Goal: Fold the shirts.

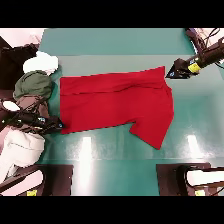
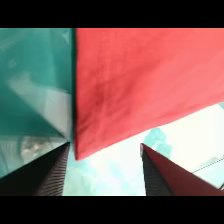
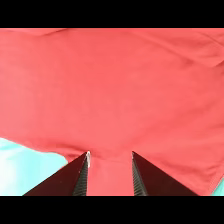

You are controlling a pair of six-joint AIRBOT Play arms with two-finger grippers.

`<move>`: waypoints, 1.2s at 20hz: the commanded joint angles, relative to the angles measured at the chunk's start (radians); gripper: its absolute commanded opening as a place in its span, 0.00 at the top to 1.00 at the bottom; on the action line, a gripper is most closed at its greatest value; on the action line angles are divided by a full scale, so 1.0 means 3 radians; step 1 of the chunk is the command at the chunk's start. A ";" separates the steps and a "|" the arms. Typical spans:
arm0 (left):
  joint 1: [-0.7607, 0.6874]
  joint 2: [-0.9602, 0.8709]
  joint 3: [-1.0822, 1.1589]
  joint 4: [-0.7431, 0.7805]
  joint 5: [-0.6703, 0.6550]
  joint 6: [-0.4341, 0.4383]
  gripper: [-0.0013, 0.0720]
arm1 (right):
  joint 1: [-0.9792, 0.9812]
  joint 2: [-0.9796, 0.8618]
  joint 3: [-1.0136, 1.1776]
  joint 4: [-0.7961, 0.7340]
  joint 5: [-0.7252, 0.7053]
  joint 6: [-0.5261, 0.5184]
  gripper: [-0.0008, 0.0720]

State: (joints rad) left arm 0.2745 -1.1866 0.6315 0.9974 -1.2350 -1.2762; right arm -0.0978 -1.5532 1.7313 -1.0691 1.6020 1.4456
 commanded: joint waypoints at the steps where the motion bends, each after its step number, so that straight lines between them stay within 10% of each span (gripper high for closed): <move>1: -0.0003 -0.0006 -0.0090 -0.0160 0.0102 0.0093 0.27 | -0.0029 0.0039 -0.0075 0.0004 0.0123 -0.0003 0.57; 2: -0.0003 -0.0006 -0.0090 -0.0160 0.0132 0.0099 0.52 | -0.0064 0.0121 -0.0238 0.0004 0.0071 -0.0004 0.57; 6: -0.0003 -0.0005 -0.0074 -0.0291 0.0189 0.0221 0.95 | -0.0327 0.0643 -0.1307 0.0004 -0.0209 -0.0051 0.57; 14: -0.0003 -0.0003 0.0584 -0.0282 0.0071 0.0239 0.95 | -0.0982 0.1471 -0.3494 0.0018 -0.0899 -0.0144 0.57; 24: -0.0003 -0.0003 0.0643 -0.0282 -0.0057 0.0237 0.95 | -0.0355 0.1471 -0.3873 0.0183 -0.1642 -0.0215 0.57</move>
State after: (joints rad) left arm 0.2729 -1.1881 0.8207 0.9127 -1.2407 -1.2060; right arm -0.2535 -1.1130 0.5846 -1.0126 1.1927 1.3827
